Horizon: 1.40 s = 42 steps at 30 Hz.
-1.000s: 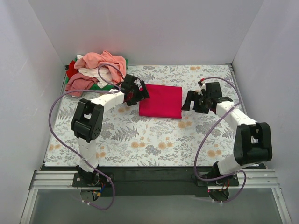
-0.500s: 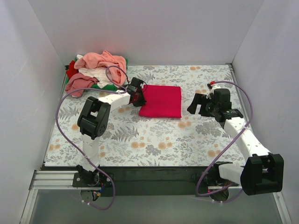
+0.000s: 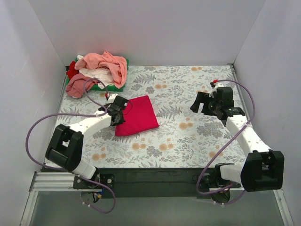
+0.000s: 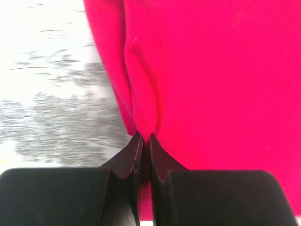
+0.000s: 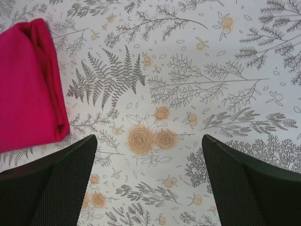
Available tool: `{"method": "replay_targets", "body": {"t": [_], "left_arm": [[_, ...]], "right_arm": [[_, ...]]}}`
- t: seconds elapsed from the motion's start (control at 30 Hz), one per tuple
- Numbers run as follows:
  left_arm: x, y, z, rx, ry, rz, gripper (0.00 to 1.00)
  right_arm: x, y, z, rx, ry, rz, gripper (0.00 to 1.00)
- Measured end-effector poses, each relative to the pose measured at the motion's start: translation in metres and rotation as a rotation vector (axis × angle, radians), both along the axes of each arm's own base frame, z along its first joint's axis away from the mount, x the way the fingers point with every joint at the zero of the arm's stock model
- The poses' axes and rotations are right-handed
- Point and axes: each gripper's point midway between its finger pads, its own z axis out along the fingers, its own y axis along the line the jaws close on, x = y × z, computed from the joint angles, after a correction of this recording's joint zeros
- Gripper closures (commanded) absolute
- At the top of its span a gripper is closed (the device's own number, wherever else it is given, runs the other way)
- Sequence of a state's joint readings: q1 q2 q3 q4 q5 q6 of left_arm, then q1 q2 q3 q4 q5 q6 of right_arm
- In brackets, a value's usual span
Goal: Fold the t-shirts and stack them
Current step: Neatly place the folded tshirt to the corner
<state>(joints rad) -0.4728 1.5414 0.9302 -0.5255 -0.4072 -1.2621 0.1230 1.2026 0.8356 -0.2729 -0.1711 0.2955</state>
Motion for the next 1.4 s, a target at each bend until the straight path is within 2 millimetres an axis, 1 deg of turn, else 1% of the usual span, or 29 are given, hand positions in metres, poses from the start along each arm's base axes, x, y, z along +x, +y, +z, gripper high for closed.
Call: {"method": "replay_targets", "body": {"t": [0.07,0.13,0.2,0.3,0.37,0.47,0.57,0.67,0.83,0.97,1.17,1.2,1.23,1.3,1.33,1.37,1.4], "left_arm": [[-0.006,0.022,0.000,0.063,-0.031,0.012,1.00],[-0.013,0.046,-0.006,0.131,-0.034,0.030,1.00],[-0.013,0.072,-0.011,0.158,-0.026,0.062,1.00],[0.001,0.113,-0.008,0.188,-0.049,0.137,1.00],[0.013,0.136,-0.005,0.207,-0.081,0.166,1.00],[0.030,0.168,-0.011,0.264,-0.081,0.178,1.00],[0.040,0.189,-0.016,0.311,-0.064,0.167,1.00],[0.043,0.209,-0.011,0.345,-0.068,0.178,1.00],[0.043,0.238,-0.002,0.388,-0.072,0.231,1.00],[0.040,0.261,-0.006,0.405,-0.051,0.286,1.00],[0.048,0.298,-0.009,0.490,-0.032,0.352,0.99],[0.050,0.302,-0.008,0.480,-0.036,0.364,0.79],[0.054,0.307,-0.006,0.469,-0.048,0.381,0.74],[0.060,0.318,0.003,0.462,-0.078,0.422,0.71],[0.062,0.322,0.008,0.459,-0.093,0.441,0.68],[0.063,0.329,0.013,0.461,-0.109,0.469,0.68],[0.062,0.331,0.014,0.461,-0.112,0.484,0.62]], "right_arm": [[0.009,0.001,0.003,0.002,-0.002,0.003,0.02],[0.019,0.004,0.009,0.011,-0.011,0.016,0.02],[0.027,0.009,0.015,0.025,-0.023,0.033,0.02],[0.035,0.012,0.018,0.036,-0.033,0.049,0.02],[0.038,0.013,0.015,0.038,-0.030,0.053,0.02],[0.045,0.010,0.008,0.036,-0.011,0.041,0.02],[0.054,0.003,0.002,0.034,0.005,0.019,0.02],[0.063,-0.004,-0.001,0.032,0.012,0.000,0.02],[0.084,-0.007,0.010,0.034,-0.015,-0.012,0.02],[0.101,-0.007,0.018,0.039,-0.039,-0.012,0.02],[0.104,-0.008,0.014,0.038,-0.029,-0.014,0.02],[0.104,-0.008,0.014,0.038,-0.029,-0.017,0.02],[0.104,-0.010,0.014,0.038,-0.028,-0.021,0.02],[0.105,-0.012,0.014,0.038,-0.028,-0.029,0.02],[0.105,-0.014,0.014,0.036,-0.028,-0.033,0.02],[0.106,-0.016,0.013,0.034,-0.028,-0.041,0.02],[0.106,-0.018,0.013,0.032,-0.027,-0.049,0.02]]}}
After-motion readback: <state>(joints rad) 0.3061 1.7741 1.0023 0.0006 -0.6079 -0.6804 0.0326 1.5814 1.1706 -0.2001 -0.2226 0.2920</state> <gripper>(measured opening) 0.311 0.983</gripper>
